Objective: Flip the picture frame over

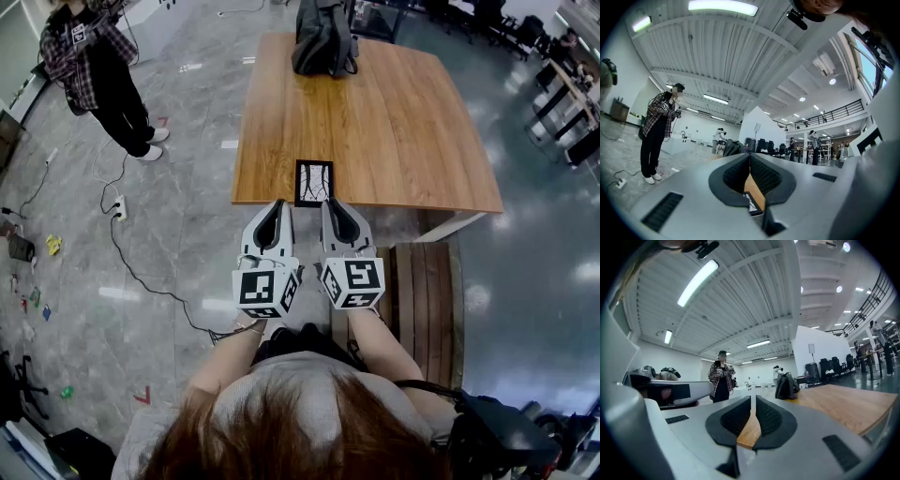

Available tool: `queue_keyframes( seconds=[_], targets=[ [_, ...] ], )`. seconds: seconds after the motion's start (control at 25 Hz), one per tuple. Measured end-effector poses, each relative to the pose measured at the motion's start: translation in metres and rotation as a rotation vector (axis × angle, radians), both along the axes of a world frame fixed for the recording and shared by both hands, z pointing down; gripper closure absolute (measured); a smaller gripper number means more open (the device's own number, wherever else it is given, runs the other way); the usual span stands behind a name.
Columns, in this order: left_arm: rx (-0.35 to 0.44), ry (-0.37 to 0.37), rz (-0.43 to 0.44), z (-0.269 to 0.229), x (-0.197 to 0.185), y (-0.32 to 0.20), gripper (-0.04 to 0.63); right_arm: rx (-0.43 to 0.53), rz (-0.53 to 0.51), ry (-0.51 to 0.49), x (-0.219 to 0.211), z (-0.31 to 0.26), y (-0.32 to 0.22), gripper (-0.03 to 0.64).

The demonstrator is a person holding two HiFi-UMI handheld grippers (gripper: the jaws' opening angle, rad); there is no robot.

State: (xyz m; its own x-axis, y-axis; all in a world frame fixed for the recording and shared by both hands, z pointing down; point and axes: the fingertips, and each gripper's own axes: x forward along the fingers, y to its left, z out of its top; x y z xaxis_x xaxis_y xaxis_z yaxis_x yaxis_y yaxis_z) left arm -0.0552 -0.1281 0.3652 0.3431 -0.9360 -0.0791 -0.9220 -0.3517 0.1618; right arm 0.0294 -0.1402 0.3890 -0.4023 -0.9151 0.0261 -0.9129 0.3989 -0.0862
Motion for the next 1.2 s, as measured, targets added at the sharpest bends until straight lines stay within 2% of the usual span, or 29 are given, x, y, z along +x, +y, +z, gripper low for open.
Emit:
queue_keyframes(
  seconds=[0.12, 0.2, 0.28, 0.44, 0.6, 0.8, 1.2],
  targets=[
    [0.011, -0.001, -0.002, -0.004, 0.0, -0.006, 0.588, 0.003, -0.001, 0.017, -0.003, -0.001, -0.005, 0.596],
    [0.015, -0.003, -0.007, -0.005, -0.002, -0.007, 0.588, -0.008, 0.0, 0.056, -0.001, 0.003, -0.011, 0.53],
    [0.01, -0.004, -0.019, -0.002, -0.005, -0.007, 0.588, -0.003, -0.01, 0.153, 0.002, 0.009, -0.016, 0.495],
    [-0.021, 0.0, -0.049, 0.01, -0.018, -0.011, 0.588, 0.022, -0.091, 0.413, -0.008, 0.035, -0.025, 0.458],
    [-0.037, -0.003, -0.066, 0.015, -0.027, -0.013, 0.588, -0.031, -0.159, 0.524, -0.014, 0.073, -0.035, 0.454],
    [-0.046, -0.011, -0.067, 0.019, -0.029, -0.014, 0.588, -0.019, -0.267, 0.795, -0.028, 0.118, -0.041, 0.454],
    [-0.074, -0.015, -0.075, 0.026, -0.041, -0.02, 0.588, -0.039, -0.351, 1.144, -0.047, 0.179, -0.065, 0.453]
  ],
)
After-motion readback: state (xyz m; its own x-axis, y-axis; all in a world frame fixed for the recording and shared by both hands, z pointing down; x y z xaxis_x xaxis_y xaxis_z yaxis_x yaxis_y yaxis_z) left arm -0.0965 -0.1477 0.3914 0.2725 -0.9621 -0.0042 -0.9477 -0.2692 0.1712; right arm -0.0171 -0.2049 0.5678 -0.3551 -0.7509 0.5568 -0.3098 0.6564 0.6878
